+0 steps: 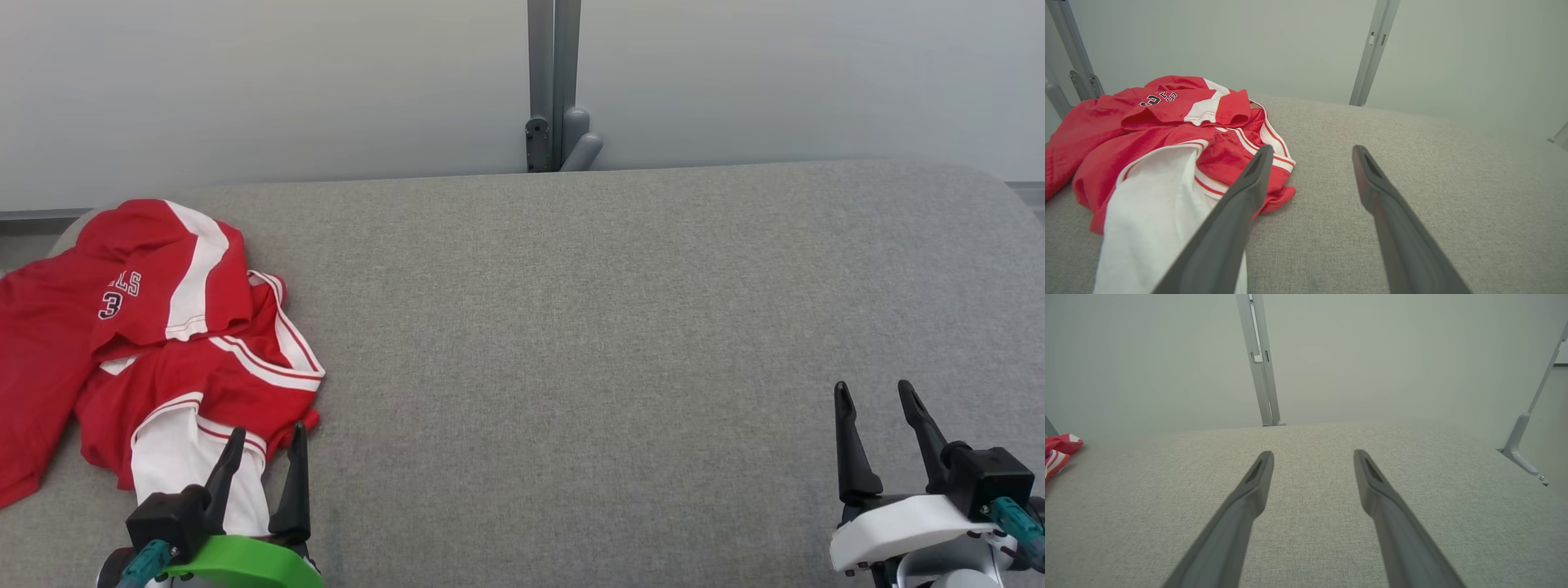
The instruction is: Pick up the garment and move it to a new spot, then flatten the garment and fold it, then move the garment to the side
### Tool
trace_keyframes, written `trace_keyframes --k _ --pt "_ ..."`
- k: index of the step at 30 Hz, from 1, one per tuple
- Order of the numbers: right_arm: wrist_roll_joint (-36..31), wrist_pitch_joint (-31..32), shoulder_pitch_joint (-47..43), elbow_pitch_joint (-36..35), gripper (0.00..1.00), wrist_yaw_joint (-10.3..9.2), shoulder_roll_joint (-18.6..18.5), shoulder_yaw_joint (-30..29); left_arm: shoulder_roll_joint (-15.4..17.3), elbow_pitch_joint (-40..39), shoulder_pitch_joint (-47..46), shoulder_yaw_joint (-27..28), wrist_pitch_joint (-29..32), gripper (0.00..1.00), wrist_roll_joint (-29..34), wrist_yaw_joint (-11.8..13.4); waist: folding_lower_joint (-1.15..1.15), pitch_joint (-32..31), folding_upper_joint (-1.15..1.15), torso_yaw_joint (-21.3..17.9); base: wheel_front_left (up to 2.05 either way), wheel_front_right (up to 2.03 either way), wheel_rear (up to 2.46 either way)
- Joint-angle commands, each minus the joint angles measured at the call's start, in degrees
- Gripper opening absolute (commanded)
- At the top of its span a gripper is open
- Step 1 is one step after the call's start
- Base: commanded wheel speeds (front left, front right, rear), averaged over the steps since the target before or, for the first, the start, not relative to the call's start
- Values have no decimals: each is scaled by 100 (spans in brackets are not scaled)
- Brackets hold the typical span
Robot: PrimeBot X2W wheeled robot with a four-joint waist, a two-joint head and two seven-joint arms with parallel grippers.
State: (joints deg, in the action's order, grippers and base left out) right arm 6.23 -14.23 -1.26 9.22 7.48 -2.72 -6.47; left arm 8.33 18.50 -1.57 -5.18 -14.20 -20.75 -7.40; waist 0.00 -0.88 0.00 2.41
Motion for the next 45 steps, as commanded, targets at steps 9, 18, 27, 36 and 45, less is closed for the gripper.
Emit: trace_keyframes --k 9,18,27,36,45 --pt "-166 -102 -119 69 100 2 -28 85 87 138 -36 -96 -101 100 -25 -15 0 -37 0 42 0 0 0" --pt "-106 -102 -123 77 100 2 -27 90 116 191 -73 -146 -95 100 -302 -15 0 -45 0 37 0 0 0" --pt "-109 -102 -102 75 100 2 -27 90 148 201 -107 -162 -95 100 -273 -15 0 -16 0 16 0 0 0" --pt "-115 -102 -130 46 100 2 -27 88 145 217 -133 -162 -95 100 -212 -15 0 -8 0 47 0 0 0" --pt "-192 -101 -107 51 100 1 -25 166 164 286 -180 -203 -95 100 -190 -15 0 -22 0 747 0 0 0"
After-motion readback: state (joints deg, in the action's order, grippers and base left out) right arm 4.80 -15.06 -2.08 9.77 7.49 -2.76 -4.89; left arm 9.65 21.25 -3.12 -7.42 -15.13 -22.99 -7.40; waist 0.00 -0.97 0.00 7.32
